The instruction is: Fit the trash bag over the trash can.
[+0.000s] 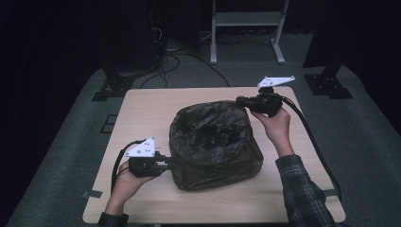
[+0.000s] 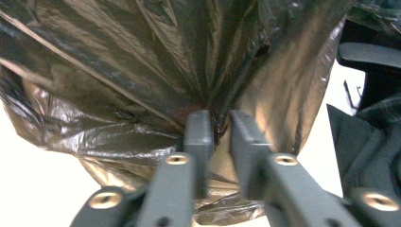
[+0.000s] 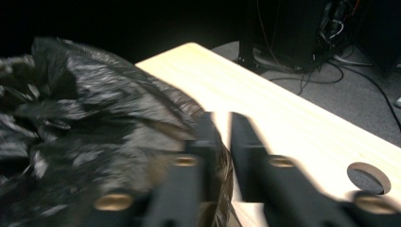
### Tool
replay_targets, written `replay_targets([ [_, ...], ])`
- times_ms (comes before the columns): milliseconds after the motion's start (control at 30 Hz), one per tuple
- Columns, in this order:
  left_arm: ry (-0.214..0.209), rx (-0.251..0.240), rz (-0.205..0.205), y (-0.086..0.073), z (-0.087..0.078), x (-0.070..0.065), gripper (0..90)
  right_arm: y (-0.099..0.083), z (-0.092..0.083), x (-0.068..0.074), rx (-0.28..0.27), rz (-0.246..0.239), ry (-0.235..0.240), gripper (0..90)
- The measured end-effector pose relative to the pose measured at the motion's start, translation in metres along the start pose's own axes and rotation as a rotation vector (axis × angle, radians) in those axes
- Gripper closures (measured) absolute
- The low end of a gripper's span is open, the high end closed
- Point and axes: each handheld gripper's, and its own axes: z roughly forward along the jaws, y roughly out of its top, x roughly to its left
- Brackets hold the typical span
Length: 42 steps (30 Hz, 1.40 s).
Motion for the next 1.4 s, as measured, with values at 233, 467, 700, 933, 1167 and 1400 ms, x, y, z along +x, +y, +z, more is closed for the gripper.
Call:
replay_targets([
  [233, 0.048, -0.017, -0.048, 0.0, -0.008, 0.0, 34.4, 0.007, -0.019, 0.007, -0.065, -0.007, -0.014, 37.4],
  [467, 0.108, -0.003, -0.097, -0.008, -0.01, -0.005, 7.7, 0.011, -0.039, 0.024, -0.1, -0.074, 0.021, 17.2],
  [700, 0.188, 0.022, -0.112, -0.025, -0.016, -0.013, 0.0, 0.019, -0.051, 0.047, -0.081, -0.129, 0.034, 12.3],
  [933, 0.24, 0.077, -0.138, -0.05, -0.021, -0.016, 0.0, 0.028, -0.056, 0.071, -0.085, -0.17, 0.097, 10.0],
  [1167, 0.301, 0.166, -0.185, -0.074, -0.018, -0.01, 0.0, 0.033, -0.048, 0.087, -0.008, -0.21, 0.122, 10.0],
  [1400, 0.316, 0.275, -0.215, -0.092, -0.007, -0.003, 0.0, 0.039, -0.036, 0.097, 0.068, -0.243, 0.137, 10.0],
])
